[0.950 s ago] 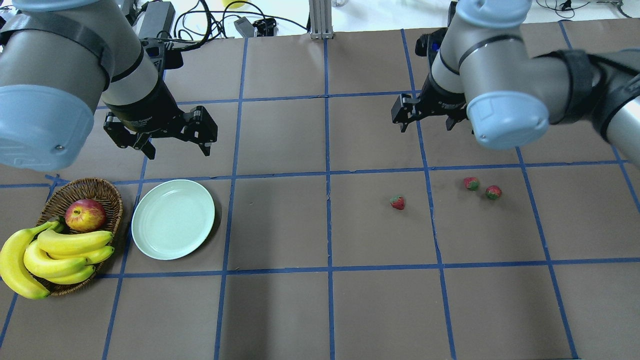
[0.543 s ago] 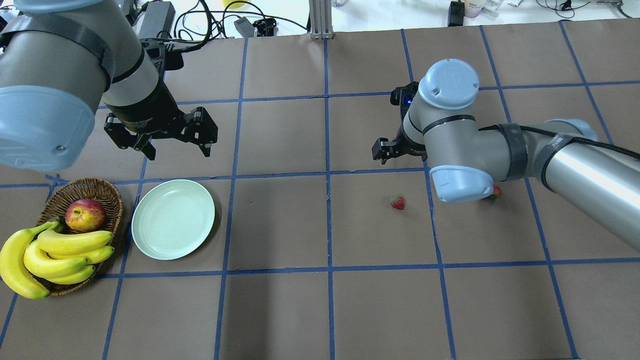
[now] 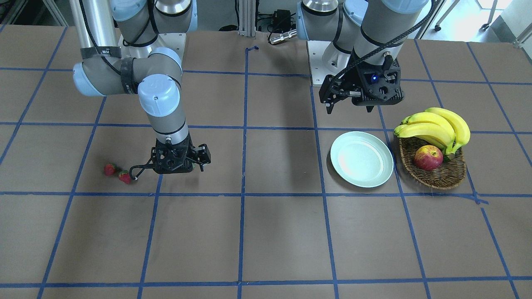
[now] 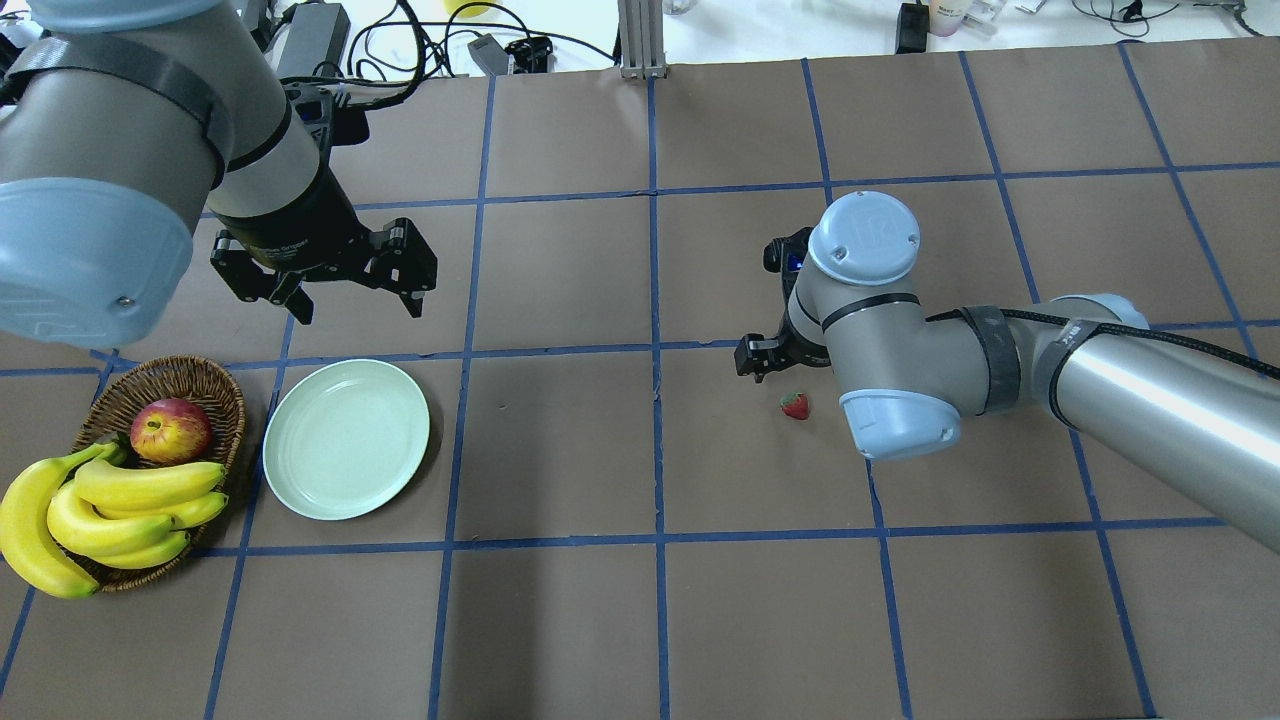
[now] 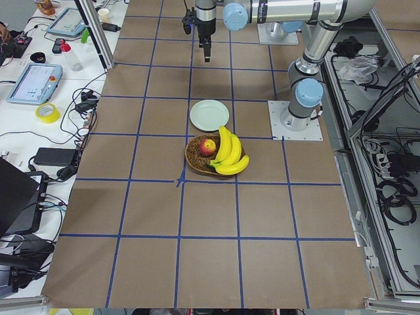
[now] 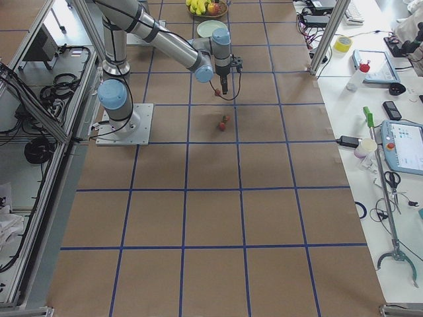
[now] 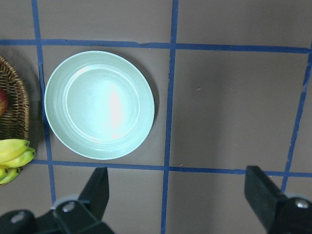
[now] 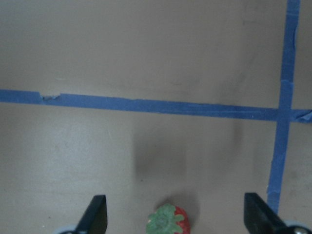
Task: Collect all strawberries into plate
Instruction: 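Reach the right gripper down to the lone strawberry and grasp it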
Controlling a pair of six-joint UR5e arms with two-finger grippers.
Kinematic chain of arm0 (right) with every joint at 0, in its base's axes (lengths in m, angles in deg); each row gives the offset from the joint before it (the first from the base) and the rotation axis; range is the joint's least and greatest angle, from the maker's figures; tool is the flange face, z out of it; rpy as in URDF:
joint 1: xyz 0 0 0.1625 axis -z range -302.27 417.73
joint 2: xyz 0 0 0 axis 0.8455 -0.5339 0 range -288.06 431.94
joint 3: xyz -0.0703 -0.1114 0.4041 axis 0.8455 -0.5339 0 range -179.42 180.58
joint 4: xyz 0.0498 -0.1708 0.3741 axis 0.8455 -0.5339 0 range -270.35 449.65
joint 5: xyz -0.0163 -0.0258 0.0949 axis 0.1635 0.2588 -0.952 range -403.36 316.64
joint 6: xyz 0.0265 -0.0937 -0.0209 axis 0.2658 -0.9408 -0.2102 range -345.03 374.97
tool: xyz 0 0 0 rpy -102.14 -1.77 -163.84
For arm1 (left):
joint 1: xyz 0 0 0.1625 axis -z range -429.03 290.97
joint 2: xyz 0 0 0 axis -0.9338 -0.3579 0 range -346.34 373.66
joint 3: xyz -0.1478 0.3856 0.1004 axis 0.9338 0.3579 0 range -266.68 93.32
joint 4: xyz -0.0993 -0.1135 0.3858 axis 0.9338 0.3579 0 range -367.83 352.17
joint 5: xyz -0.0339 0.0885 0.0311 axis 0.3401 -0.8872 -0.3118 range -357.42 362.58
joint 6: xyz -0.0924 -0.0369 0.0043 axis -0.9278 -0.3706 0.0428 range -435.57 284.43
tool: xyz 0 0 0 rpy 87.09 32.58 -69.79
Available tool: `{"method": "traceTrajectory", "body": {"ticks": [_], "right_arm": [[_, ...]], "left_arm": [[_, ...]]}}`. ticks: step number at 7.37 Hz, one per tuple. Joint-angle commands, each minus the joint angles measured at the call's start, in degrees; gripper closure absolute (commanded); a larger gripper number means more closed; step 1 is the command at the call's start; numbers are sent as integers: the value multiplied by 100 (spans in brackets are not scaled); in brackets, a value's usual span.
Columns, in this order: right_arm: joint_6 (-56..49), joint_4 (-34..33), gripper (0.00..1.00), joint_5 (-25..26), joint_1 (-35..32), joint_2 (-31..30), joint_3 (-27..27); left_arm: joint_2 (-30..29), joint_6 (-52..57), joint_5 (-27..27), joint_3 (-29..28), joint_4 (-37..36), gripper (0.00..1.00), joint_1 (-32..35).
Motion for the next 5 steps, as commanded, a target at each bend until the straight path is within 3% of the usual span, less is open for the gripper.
{"method": "traceTrajectory", "body": {"ticks": [1, 2, 3, 5], "right_arm": [[0, 17, 7, -21, -44, 12, 143], [-9, 17, 8, -12, -44, 47, 222], [-1, 17, 15, -21, -44, 56, 231], [-9, 26, 56, -12, -44, 82, 223]], "left_arm": [[8, 5, 0, 14, 8, 0, 7], [-10, -4, 0, 14, 0, 0, -1], [-10, 5, 0, 14, -1, 0, -1], [-10, -4, 0, 5, -18, 0, -1]]}}
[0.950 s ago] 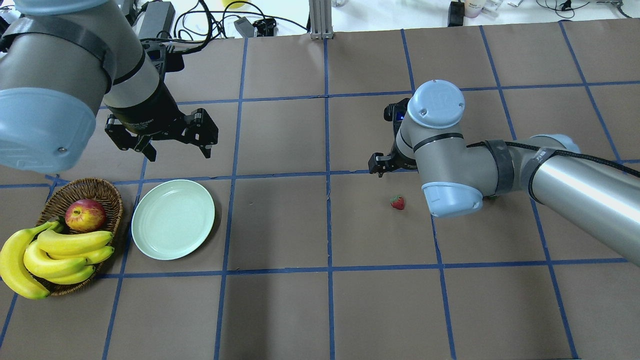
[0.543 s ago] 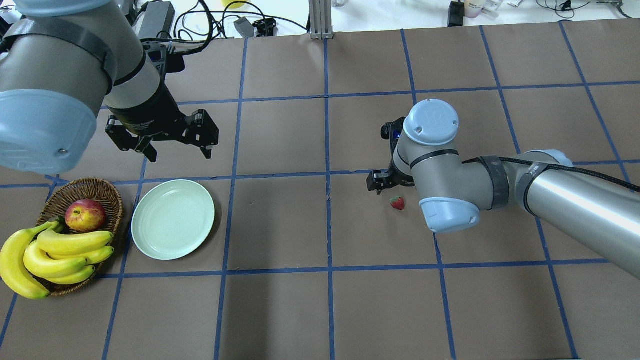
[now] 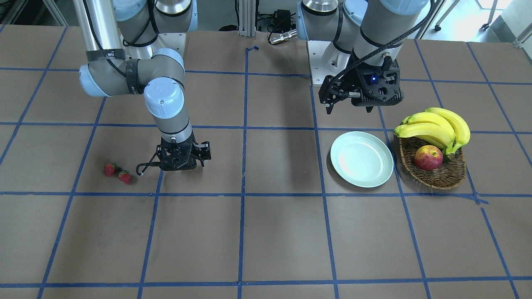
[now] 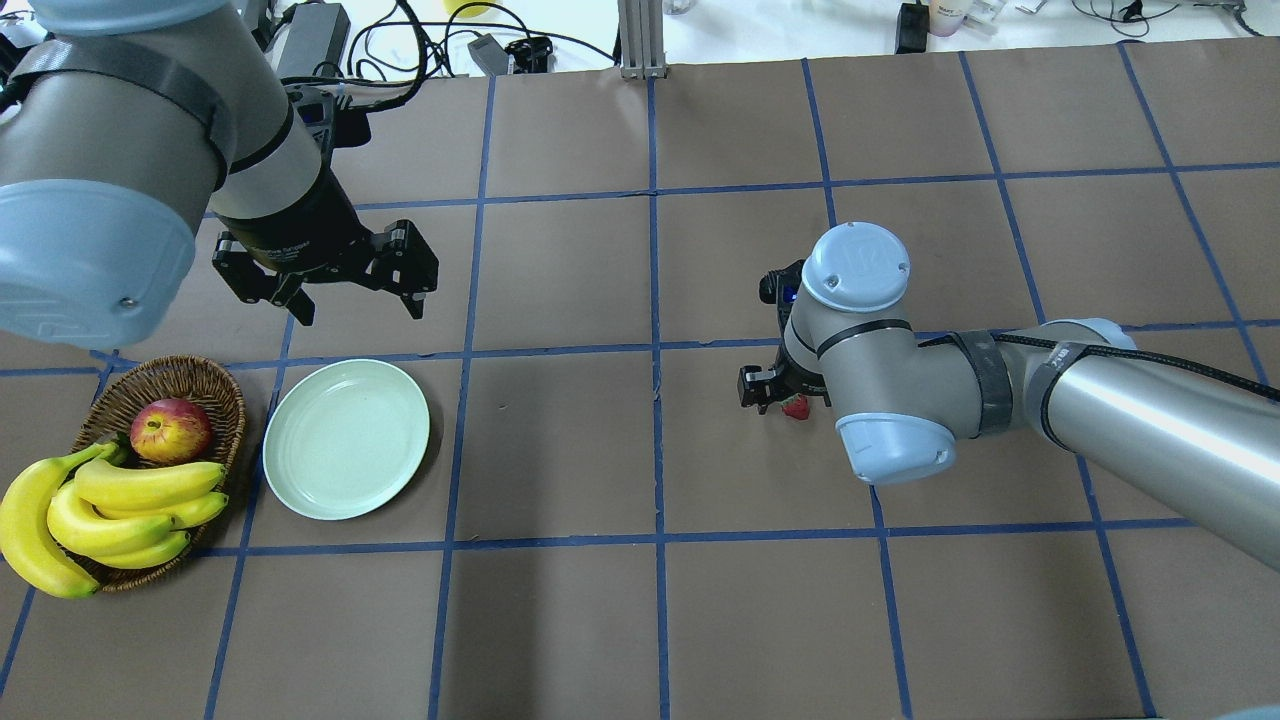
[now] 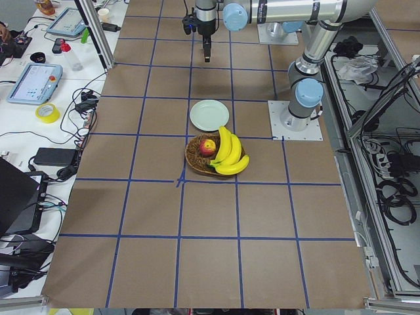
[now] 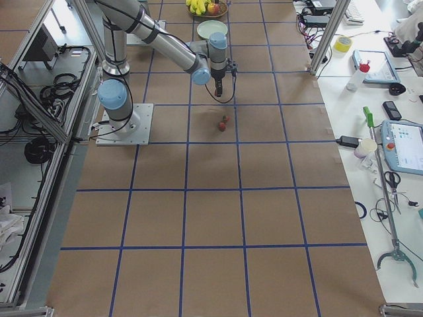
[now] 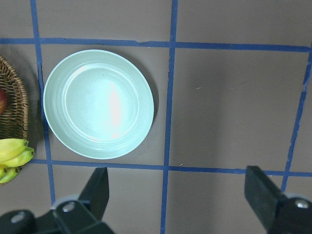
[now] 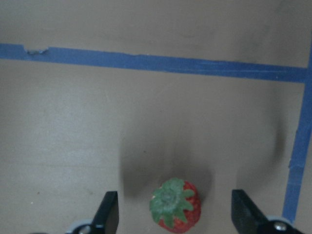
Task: Collect all strawberries into plate
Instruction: 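Carry the strawberry toward the plate and release it on the table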
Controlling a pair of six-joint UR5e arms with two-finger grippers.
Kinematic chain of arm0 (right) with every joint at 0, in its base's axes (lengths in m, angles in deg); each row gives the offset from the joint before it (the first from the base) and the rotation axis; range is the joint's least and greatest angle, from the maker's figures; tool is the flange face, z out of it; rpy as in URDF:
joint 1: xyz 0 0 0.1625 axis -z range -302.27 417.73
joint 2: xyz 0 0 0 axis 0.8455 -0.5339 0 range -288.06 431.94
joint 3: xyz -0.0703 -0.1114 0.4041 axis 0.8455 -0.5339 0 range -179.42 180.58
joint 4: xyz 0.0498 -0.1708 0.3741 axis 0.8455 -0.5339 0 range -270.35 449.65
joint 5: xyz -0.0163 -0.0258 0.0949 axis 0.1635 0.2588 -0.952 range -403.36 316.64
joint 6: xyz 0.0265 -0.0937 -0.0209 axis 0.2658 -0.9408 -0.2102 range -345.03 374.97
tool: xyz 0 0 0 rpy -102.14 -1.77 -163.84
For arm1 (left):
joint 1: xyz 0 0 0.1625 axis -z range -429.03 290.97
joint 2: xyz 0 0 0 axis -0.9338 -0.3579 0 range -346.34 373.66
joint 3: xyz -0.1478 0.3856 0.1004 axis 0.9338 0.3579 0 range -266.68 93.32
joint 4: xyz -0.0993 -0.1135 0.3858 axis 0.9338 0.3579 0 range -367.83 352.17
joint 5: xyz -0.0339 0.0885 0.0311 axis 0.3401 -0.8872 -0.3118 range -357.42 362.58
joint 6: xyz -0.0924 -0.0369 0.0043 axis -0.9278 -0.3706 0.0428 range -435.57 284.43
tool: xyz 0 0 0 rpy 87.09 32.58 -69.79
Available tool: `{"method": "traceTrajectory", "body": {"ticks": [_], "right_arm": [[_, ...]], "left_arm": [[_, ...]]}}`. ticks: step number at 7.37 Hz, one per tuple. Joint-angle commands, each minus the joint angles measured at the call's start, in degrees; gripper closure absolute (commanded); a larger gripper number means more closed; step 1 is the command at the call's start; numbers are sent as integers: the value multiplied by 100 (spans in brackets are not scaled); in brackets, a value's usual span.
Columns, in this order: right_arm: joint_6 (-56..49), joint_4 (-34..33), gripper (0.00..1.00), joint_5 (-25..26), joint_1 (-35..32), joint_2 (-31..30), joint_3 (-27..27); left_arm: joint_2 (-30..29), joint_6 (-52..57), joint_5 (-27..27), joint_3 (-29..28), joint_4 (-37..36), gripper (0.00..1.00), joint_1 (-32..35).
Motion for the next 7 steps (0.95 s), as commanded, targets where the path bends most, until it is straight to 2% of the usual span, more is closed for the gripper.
{"method": "traceTrajectory", "body": {"ticks": [1, 3, 4, 5, 7], "right_arm": [[-2, -5, 74, 6, 0, 20, 5], [41, -5, 97, -2, 0, 3, -65], [346, 56, 100, -2, -35, -49, -187], [836, 222, 100, -2, -375, -59, -501], [2924, 958, 100, -11, -1656, 151, -1476]], "left_arm": [[-1, 3, 0, -7, -19, 0, -1], [8, 29, -9, 10, -19, 0, -1], [-1, 12, -9, 10, -28, 0, -1], [-9, 11, 0, 1, -28, 0, -1], [-1, 20, -9, 1, -19, 0, -1]]}}
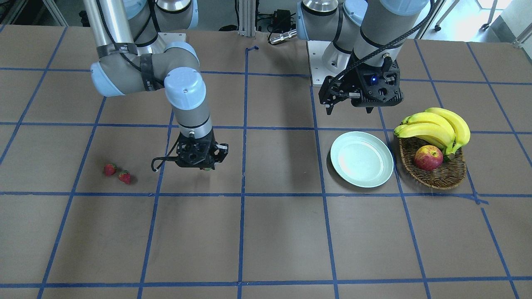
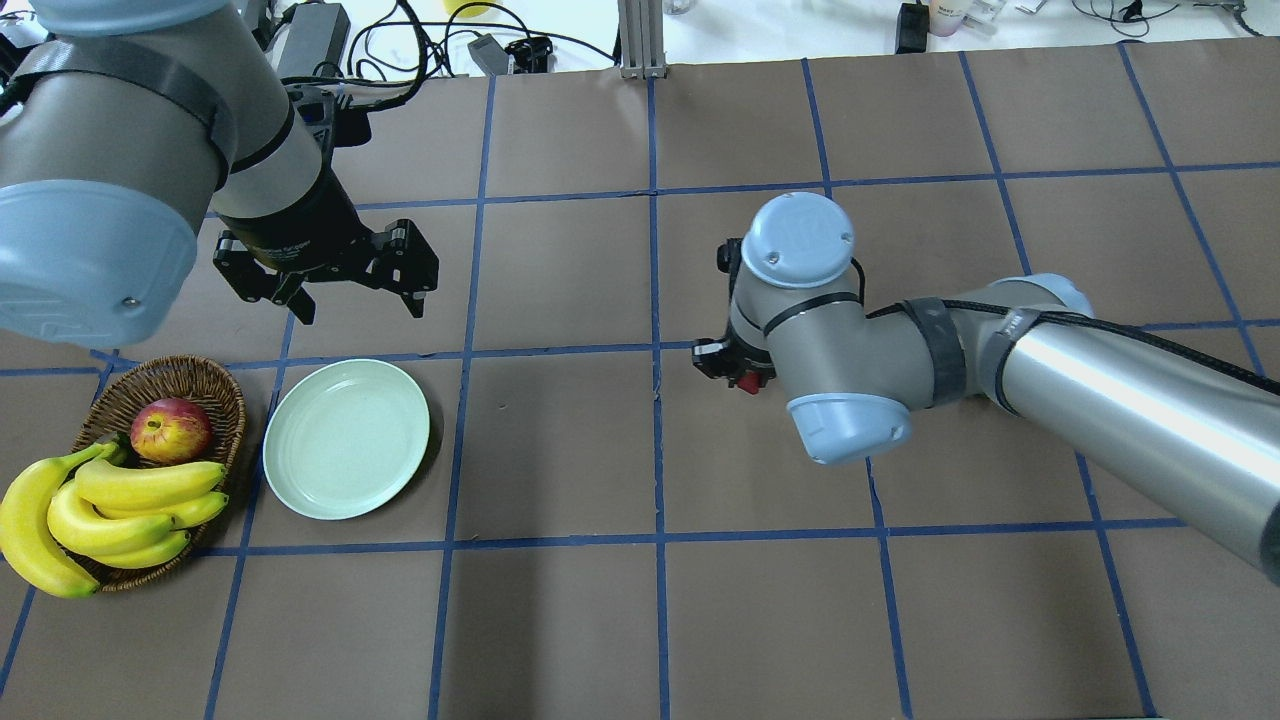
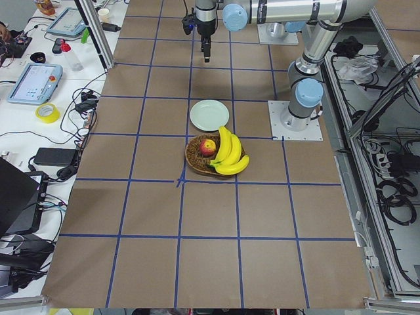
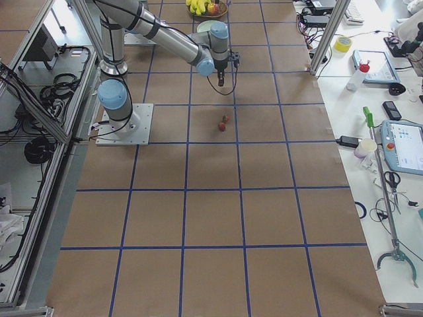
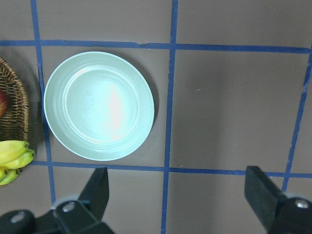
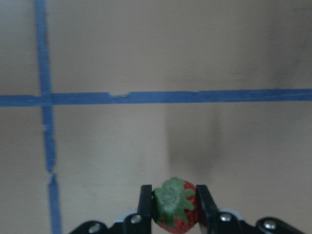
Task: Collect all strawberries into plate
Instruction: 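Carry the strawberry toward the plate and release it on the table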
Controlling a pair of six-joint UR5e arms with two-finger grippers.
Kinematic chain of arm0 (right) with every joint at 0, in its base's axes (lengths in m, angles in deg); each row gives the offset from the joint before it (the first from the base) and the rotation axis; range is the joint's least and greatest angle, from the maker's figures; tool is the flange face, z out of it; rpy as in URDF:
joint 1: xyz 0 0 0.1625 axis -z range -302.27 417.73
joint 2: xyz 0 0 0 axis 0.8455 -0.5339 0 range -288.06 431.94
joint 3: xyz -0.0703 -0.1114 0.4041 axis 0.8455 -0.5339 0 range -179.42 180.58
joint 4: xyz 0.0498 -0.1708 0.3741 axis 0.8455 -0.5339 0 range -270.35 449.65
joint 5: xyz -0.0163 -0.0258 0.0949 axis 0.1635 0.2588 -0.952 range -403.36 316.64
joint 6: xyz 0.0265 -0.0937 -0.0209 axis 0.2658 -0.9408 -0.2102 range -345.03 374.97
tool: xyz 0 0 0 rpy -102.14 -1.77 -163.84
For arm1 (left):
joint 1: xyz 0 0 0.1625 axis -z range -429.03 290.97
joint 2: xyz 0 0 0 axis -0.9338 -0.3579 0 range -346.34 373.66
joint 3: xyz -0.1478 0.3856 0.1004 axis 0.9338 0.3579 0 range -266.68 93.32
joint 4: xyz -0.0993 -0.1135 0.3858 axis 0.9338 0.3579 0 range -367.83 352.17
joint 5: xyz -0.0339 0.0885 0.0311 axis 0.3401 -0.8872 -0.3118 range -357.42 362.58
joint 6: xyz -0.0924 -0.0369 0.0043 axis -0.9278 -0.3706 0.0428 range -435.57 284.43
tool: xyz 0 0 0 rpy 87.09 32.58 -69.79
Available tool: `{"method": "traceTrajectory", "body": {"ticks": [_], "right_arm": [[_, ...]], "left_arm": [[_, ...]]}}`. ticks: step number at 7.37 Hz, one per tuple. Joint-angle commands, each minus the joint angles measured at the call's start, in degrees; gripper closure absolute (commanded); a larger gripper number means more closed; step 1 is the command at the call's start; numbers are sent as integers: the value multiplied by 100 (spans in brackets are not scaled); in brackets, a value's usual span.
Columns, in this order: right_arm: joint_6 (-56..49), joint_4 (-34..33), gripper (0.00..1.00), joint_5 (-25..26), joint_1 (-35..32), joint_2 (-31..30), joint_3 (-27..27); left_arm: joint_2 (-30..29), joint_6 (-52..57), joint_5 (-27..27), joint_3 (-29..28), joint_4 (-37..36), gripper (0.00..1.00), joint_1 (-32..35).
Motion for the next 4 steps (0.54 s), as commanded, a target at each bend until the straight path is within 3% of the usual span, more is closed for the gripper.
{"method": "traceTrajectory", "body": {"ticks": [1, 3, 4], "right_arm": [[1795, 394, 100, -120, -978, 376, -778], [2380, 184, 98, -420, -1244, 729, -754], [2642, 157, 75, -464, -1245, 799, -745]], "left_arm": [[5, 15, -6, -5, -2, 0, 0], [14, 6, -15, 39, 7, 0, 0], [5, -2, -49, 39, -2, 0, 0]]}}
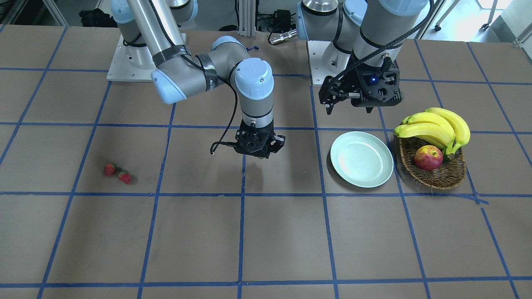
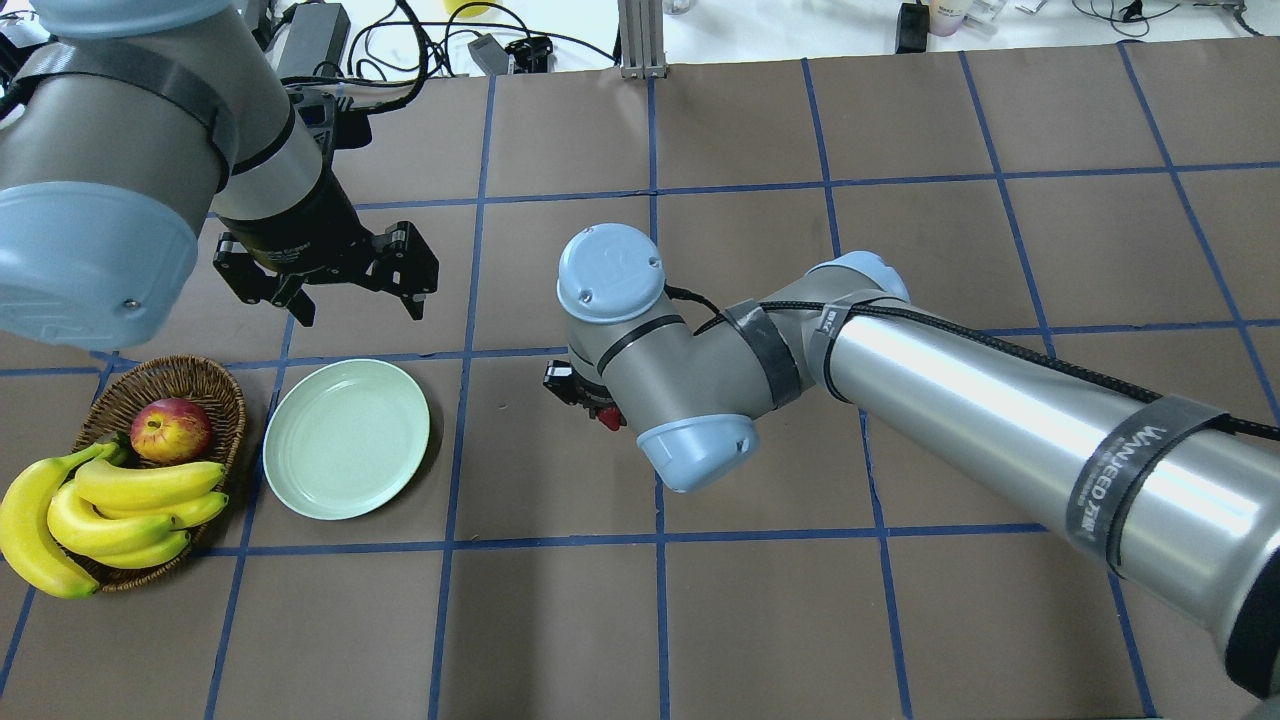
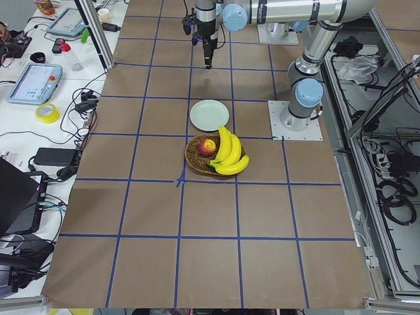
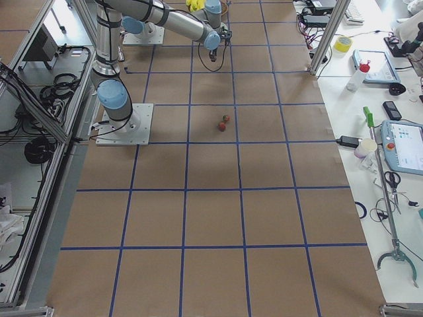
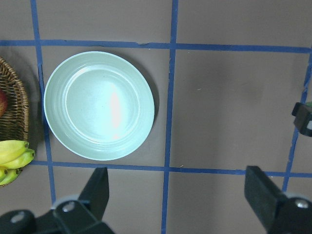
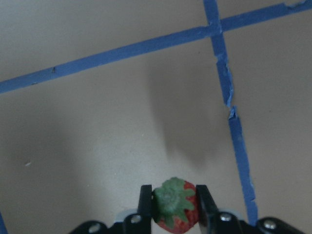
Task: Collect all strawberries into plate
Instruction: 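Carry the strawberry toward the plate and release it on the table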
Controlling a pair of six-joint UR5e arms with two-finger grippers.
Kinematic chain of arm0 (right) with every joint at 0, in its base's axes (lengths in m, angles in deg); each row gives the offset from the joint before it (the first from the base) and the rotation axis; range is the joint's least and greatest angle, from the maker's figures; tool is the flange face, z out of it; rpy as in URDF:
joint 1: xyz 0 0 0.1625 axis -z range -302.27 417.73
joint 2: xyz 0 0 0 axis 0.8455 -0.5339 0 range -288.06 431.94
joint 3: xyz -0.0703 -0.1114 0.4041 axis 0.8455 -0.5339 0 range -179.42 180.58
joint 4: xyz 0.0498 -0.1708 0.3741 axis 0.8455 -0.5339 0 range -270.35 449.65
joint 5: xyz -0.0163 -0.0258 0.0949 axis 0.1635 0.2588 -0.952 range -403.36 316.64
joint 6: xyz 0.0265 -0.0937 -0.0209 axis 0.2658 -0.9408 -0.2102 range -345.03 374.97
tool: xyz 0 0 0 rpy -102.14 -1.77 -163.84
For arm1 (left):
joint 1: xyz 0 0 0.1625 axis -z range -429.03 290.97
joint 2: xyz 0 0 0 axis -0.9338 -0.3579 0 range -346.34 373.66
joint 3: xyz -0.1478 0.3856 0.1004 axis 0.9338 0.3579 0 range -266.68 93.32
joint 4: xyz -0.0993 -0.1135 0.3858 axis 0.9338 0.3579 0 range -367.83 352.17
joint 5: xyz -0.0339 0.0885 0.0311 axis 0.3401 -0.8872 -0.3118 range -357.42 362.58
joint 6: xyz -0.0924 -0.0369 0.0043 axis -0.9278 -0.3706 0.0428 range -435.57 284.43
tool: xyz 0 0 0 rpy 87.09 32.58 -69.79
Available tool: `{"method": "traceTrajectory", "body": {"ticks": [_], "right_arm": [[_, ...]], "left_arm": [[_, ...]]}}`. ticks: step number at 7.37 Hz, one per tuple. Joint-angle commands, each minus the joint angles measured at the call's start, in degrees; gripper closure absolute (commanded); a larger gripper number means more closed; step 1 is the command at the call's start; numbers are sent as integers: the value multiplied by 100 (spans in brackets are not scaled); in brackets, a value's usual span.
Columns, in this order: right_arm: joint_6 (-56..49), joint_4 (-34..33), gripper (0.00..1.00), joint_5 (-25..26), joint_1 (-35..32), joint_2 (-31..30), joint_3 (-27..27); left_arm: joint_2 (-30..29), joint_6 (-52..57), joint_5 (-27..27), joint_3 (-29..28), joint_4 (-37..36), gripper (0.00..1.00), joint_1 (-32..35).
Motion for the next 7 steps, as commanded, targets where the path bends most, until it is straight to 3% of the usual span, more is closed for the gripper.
{"method": "traceTrajectory", "body": {"ticks": [1, 2, 3, 4, 7], "right_arm": [[380, -33, 41, -97, -67, 165, 25], [389, -41, 29, -166, -67, 235, 77], [389, -42, 10, -132, -67, 236, 78], [381, -42, 1, -80, -59, 210, 78], [39, 29, 0, 26, 72, 61, -19]], "left_arm": [[-1, -6, -39, 11, -6, 0, 0], [-10, -6, -39, 11, -6, 0, 0], [-10, -6, -39, 2, -15, 0, 0], [-1, -6, -39, 2, -15, 0, 0], [-19, -6, -30, 11, -15, 0, 0]]}}
